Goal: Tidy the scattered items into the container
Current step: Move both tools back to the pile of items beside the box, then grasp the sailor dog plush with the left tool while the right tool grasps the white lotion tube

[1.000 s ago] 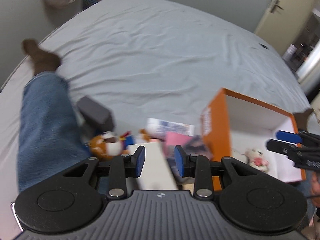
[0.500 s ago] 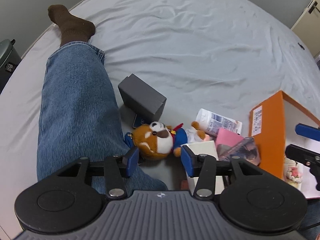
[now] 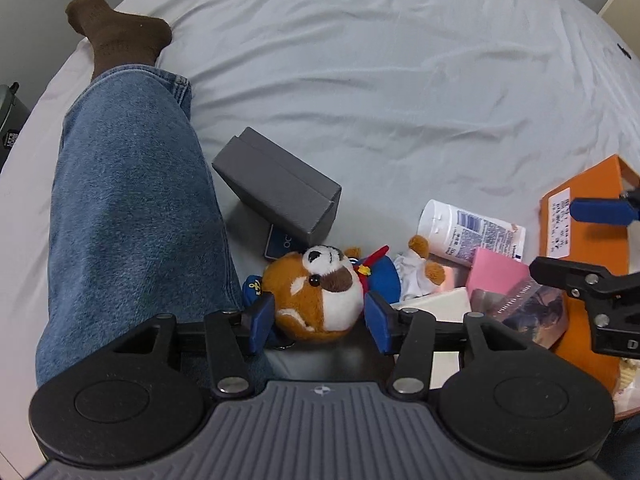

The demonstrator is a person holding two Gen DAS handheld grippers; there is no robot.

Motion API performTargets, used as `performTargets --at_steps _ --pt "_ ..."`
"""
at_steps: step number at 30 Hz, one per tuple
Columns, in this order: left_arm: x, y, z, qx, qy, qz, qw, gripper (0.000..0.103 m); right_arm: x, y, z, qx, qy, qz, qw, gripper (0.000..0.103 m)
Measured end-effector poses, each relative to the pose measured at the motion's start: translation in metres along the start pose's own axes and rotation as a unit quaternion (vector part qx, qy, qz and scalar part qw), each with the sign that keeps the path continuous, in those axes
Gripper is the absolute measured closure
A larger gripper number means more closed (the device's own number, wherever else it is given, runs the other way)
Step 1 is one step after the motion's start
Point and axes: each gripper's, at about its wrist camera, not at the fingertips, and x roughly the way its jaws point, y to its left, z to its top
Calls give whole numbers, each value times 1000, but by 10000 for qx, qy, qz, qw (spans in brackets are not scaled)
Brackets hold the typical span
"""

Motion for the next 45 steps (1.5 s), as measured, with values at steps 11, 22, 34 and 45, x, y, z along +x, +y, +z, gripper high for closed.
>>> performTargets --at_steps 11,22,34,45 --pt "16 -2 8 123 108 94 9998 37 54 -12 28 -233 1153 -62 9930 37" --pt "26 -5 12 108 224 25 9997 28 87 -24 33 -112 1960 187 9804 33" --pt "25 2 11 -17 204 -94 9997 28 101 -27 29 239 2303 629 9708 21" --pt "16 20 9 -334 125 -366 9987 33 118 -26 32 572 2699 548 9596 5"
